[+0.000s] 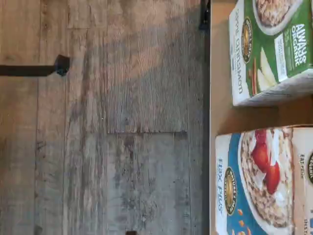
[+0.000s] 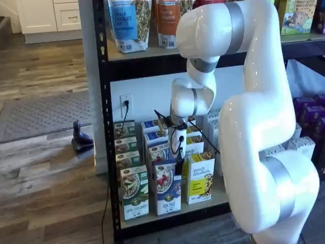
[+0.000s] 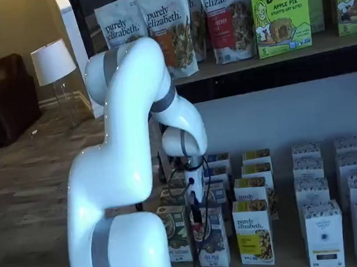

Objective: Pick up the blue and white box that is on the bottom shelf, the second box from the left

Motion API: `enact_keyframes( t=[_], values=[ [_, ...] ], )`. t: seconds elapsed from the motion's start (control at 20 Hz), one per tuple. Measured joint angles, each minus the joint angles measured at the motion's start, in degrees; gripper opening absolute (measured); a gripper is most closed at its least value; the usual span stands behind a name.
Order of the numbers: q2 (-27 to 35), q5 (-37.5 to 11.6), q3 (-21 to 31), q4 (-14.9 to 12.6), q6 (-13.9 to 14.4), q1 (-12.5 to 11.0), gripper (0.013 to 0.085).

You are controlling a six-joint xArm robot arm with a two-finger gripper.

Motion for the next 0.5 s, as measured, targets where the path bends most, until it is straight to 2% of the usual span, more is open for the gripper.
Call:
enact_keyframes(
  t=[0.1,0.25,0.5],
  values=[
    [-0.13,0.09,0.27,-1.25,0.78,-0.30,0.0850],
    [-0.26,-0.48,0.93,-1.58,0.44,-0.91,0.0850],
    [0.05,-1.87,1.44,-0.07,-1.53,-1.46,0.0850]
  ],
)
